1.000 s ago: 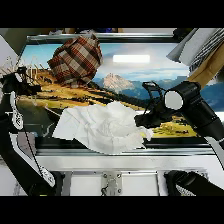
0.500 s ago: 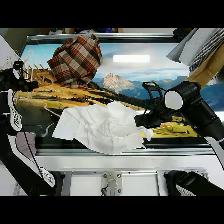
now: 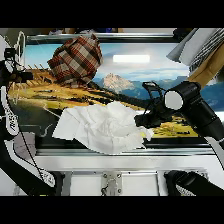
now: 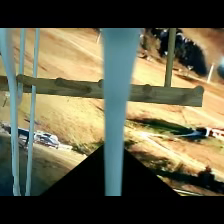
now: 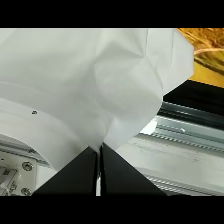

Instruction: Fold the clothes and pants, and hang the long-sleeved shirts on hangers.

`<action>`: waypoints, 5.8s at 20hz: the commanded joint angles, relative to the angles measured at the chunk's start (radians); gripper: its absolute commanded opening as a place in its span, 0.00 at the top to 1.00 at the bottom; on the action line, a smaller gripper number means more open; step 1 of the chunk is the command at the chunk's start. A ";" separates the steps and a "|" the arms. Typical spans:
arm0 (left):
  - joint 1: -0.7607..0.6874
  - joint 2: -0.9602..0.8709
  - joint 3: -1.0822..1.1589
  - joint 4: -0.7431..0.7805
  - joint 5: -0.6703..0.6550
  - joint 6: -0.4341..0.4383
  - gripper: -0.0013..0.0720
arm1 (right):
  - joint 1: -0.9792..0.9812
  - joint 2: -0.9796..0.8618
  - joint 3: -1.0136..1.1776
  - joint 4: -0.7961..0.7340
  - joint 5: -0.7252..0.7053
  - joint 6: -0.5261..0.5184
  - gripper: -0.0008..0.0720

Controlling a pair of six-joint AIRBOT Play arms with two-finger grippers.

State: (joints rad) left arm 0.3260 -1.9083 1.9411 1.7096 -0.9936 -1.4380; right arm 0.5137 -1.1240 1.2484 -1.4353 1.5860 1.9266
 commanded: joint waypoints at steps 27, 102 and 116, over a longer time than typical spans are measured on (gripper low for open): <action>-0.148 0.390 0.000 -0.840 -0.837 0.724 0.96 | 0.000 0.000 0.000 0.000 0.000 0.000 0.97; -0.443 0.456 -0.698 -0.733 -0.649 1.371 0.96 | -0.162 0.003 0.248 0.007 0.095 -0.073 0.97; -0.443 0.455 -0.698 -0.732 -0.628 1.344 0.96 | -0.161 0.027 0.293 0.009 0.194 -0.088 0.97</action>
State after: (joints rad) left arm -0.1162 -1.4525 1.2427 0.9783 -1.6287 -0.0864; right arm 0.3515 -1.0985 1.5364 -1.4281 1.7508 1.8427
